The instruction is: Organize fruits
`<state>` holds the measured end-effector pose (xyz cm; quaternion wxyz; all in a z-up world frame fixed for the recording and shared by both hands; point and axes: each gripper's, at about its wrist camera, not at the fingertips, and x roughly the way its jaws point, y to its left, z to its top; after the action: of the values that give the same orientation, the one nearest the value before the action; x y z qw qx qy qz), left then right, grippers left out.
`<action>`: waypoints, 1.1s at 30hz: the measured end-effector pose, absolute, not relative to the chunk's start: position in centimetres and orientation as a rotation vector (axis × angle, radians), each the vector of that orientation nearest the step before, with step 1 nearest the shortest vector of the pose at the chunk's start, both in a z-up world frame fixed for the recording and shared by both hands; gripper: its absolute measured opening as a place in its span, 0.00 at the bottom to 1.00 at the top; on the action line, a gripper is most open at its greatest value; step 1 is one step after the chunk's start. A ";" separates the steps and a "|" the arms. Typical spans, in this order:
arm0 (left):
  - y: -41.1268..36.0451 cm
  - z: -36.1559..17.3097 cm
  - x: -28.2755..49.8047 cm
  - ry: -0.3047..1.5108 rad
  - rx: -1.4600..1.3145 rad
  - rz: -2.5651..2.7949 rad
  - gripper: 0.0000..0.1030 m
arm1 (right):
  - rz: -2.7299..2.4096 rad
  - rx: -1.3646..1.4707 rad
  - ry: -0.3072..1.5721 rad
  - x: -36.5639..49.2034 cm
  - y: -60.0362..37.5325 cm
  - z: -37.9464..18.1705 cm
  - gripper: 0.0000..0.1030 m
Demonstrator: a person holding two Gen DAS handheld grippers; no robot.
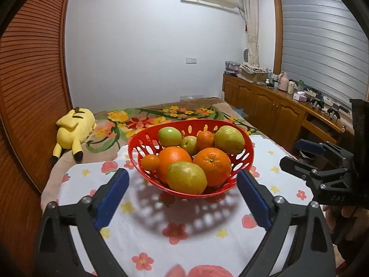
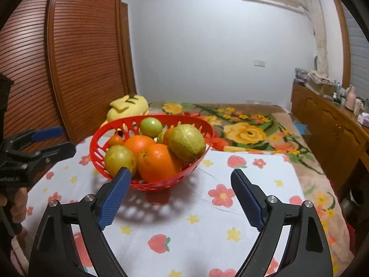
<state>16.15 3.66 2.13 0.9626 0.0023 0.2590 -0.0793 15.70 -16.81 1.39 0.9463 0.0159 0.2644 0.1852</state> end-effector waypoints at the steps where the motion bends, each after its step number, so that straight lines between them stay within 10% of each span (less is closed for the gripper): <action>1: 3.7 2.3 15.8 0.518 0.006 -0.154 0.96 | 0.373 0.033 0.533 15.5 -16.9 1.5 0.89; 33: 2.1 5.1 5.9 0.440 -0.014 -0.118 0.96 | 0.325 0.058 0.382 6.7 -17.8 5.5 0.90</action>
<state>5.94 2.07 5.07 0.9742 -0.0068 0.2180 -0.0585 6.65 -17.79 5.51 0.9683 0.0287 0.1888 0.1608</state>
